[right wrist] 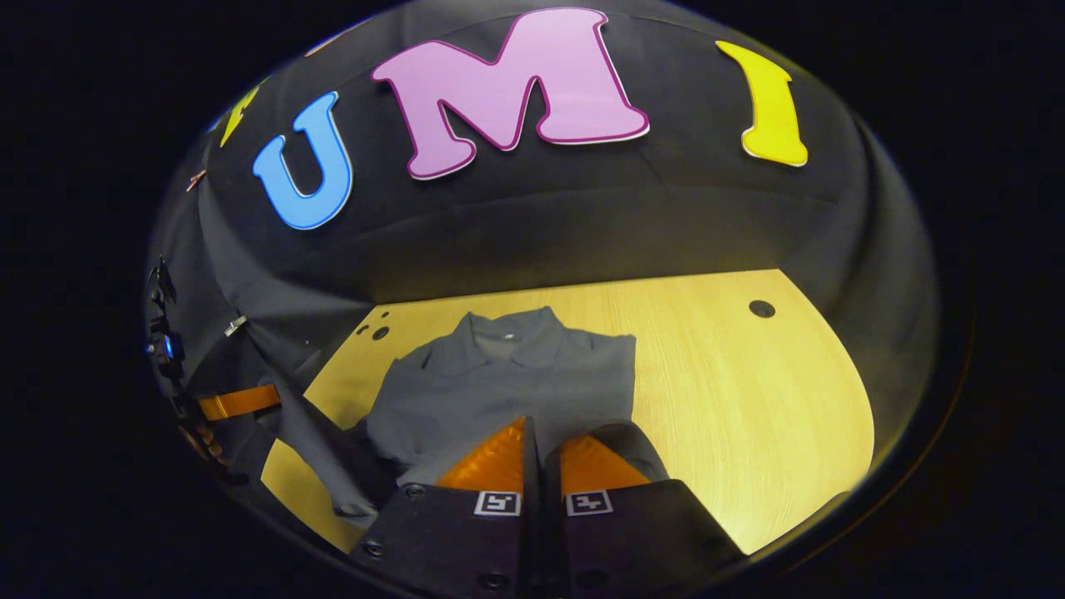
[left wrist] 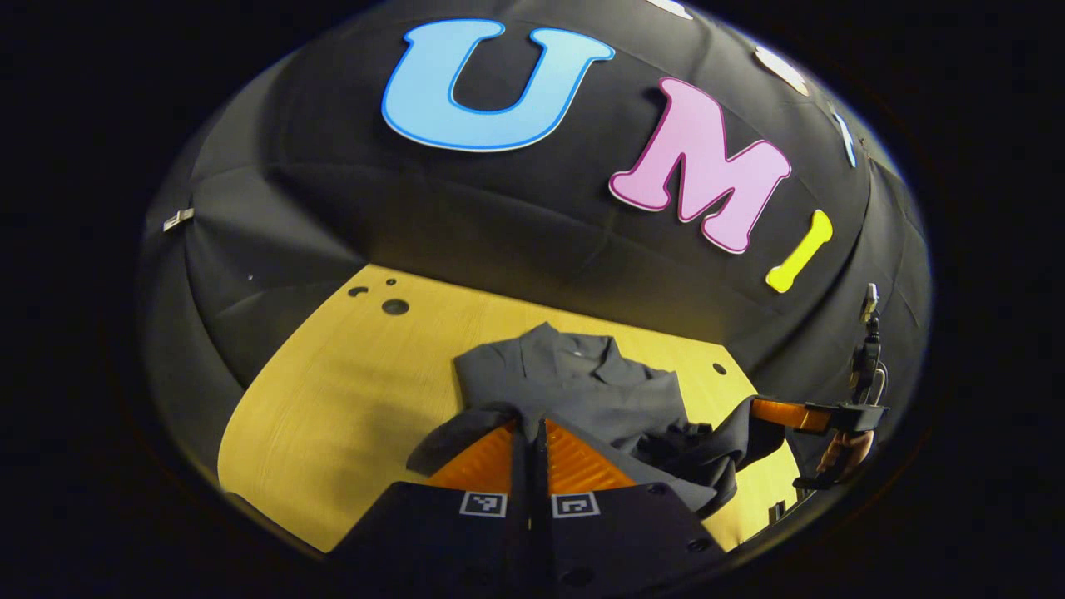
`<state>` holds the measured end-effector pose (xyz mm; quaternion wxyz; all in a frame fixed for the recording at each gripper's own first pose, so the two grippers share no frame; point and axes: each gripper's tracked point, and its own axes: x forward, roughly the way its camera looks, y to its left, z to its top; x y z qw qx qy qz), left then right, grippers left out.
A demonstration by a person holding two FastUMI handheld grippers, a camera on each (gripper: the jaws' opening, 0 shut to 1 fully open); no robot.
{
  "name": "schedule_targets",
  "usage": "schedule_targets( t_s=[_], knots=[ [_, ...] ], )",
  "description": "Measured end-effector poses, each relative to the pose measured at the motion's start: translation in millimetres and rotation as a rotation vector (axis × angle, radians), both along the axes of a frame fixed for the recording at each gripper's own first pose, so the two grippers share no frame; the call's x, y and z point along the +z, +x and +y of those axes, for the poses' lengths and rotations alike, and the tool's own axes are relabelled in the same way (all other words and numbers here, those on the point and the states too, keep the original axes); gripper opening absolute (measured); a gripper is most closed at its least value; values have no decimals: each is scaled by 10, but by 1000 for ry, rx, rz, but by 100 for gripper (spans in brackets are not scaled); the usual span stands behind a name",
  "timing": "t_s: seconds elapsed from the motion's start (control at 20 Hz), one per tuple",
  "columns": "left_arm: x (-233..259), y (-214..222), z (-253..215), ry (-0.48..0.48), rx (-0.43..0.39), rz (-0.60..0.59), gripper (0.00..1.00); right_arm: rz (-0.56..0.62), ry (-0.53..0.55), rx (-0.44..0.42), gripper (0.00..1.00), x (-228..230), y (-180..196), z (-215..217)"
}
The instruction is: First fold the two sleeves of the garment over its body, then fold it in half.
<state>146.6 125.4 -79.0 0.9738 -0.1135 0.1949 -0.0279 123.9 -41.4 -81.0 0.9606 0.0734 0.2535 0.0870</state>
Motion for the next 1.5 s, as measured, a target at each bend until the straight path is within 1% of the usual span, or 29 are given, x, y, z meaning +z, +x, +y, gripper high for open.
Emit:
schedule_targets(
  t_s=[0.15,0.2,0.25,0.5,0.6,0.75,0.85,0.9,0.95,1.0,1.15,1.25,1.3,1.35,1.4,1.45,1.5],
  knots=[
    [144,355,35,7,1,-47,5,-66,-30,-7,5,168,313,-65],
    [191,471,24,0,0,-59,2,-84,-26,-13,5,215,420,-73],
    [246,592,15,-11,0,-77,5,-100,-18,-19,5,260,532,-74],
    [349,1252,178,-16,28,-130,5,-154,-35,-29,5,301,1076,-144],
    [334,1509,253,-3,38,-146,5,-163,-39,-35,5,241,1307,-179],
    [294,1909,325,31,38,-169,5,-171,-16,-65,5,155,1674,-252],
    [253,2180,353,25,39,-179,5,-178,-13,-85,5,92,1910,-324],
    [207,2302,390,28,46,-181,9,-177,-13,-93,5,47,2013,-353],
    [158,2409,426,24,51,-184,5,-172,-14,-103,5,-7,2107,-383],
    [115,2510,441,12,58,-186,5,-168,-10,-109,5,-57,2192,-412],
    [-13,2672,467,-36,78,-190,5,-131,-3,-132,5,-277,2371,-481],
    [-132,2735,495,-44,90,-175,5,-93,14,-148,6,-440,2429,-501],
    [-200,2745,513,-42,96,-162,6,-72,22,-157,8,-515,2438,-511],
    [-243,2729,520,-35,103,-147,7,-51,31,-166,14,-582,2444,-509],
    [-274,2722,584,-16,126,-135,12,-44,36,-175,17,-554,2421,-528],
    [-267,2695,627,-3,142,-129,16,-47,32,-186,36,-514,2414,-561],
    [-245,2645,615,-6,148,-126,14,-56,36,-190,43,-450,2387,-586]
  ],
)
